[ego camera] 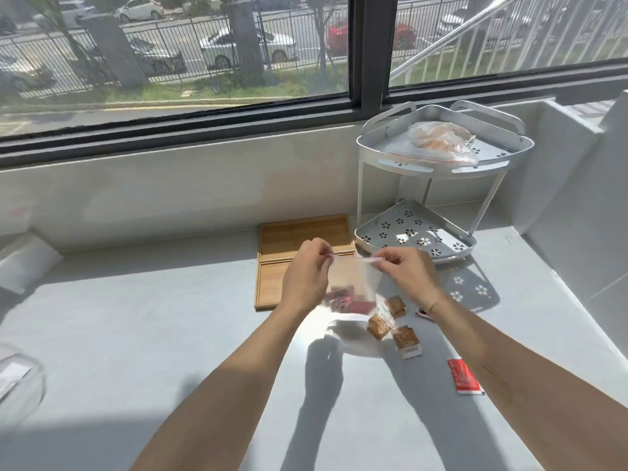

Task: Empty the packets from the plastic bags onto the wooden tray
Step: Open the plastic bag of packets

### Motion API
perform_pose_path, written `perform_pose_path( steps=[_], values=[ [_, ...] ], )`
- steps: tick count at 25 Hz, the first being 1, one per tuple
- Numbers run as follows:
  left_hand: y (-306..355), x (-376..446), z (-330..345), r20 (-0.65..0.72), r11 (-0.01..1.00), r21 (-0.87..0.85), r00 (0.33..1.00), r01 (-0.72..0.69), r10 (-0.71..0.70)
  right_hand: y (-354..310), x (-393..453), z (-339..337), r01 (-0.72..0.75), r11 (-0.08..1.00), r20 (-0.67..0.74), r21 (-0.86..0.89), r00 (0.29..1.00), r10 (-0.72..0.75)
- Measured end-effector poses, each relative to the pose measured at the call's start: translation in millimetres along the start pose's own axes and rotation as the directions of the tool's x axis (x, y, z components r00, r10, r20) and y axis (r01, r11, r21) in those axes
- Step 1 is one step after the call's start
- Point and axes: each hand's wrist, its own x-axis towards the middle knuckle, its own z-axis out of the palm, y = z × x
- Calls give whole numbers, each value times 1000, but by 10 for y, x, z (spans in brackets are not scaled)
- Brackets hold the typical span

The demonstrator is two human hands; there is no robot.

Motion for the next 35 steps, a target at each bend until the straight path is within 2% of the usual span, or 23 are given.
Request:
perform_pose_path(
  steps=[2, 4, 8, 10, 12, 13, 15, 16, 17, 19, 21, 22, 24, 27, 29, 32, 35],
  values=[
    [-182, -317, -170, 21, 997, -81, 1000, 8, -6, -42, -300, 178, 0, 991, 45, 136, 999, -6],
    [-363, -650, -324, 89, 990, -136, 996, 32, -19, -31, -630, 371, 31, 982, 76, 186, 996, -46],
    [-647, -1144, -463, 193, 973, -215, 981, 80, -39, -35, -1151, 728, 47, 980, 135, 195, 988, -75],
    [-696, -1236, -485, 215, 970, -229, 976, 82, -32, -69, -1303, 842, 91, 984, 116, 156, 987, -110],
    [-692, -1278, -484, 165, 983, -178, 986, 45, -15, -99, -1406, 905, 125, 986, 50, 107, 990, -131],
    [-677, -1303, -471, 88, 992, -124, 996, 31, -21, -117, -1453, 932, 135, 988, 6, 80, 991, -136],
    [-614, -1393, -462, -102, 991, -86, 989, 102, -111, -167, -1556, 1003, 179, 984, -83, 9, 981, -177],
    [-576, -1448, -476, -123, 972, -151, 972, 181, -200, -200, -1609, 1048, 219, 975, -123, -38, 967, -222],
    [-536, -1497, -487, -52, 921, -265, 949, 286, -310, -237, -1665, 1098, 262, 960, -160, -95, 948, -275],
    [-480, -1585, -506, 214, 725, -434, 843, 534, -493, -295, -1762, 1210, 320, 921, -209, -223, 907, -365],
    [-473, -1652, -560, 384, 570, -451, 726, 686, -570, -330, -1849, 1325, 344, 883, -188, -320, 890, -415],
    [-483, -1661, -593, 422, 523, -456, 693, 720, -585, -349, -1886, 1380, 350, 869, -162, -351, 891, -424],
    [-528, -1653, -659, 447, 473, -469, 662, 746, -602, -395, -1934, 1469, 363, 852, -126, -377, 891, -435],
    [-627, -1674, -754, 446, 502, -444, 669, 742, -594, -471, -1978, 1535, 394, 852, -77, -346, 893, -444],
    [-696, -1709, -803, 438, 556, -405, 687, 726, -579, -536, -1999, 1540, 352, 908, -29, -226, 930, -367],
    [-793, -1746, -865, 421, 611, -380, 718, 695, -554, -624, -1967, 1529, 103, 991, 60, 89, 992, -108],
    [-861, -1797, -896, 409, 660, -384, 759, 646, -507, -683, -1804, 1533, -219, 907, 258, 360, 958, 129]
  ],
)
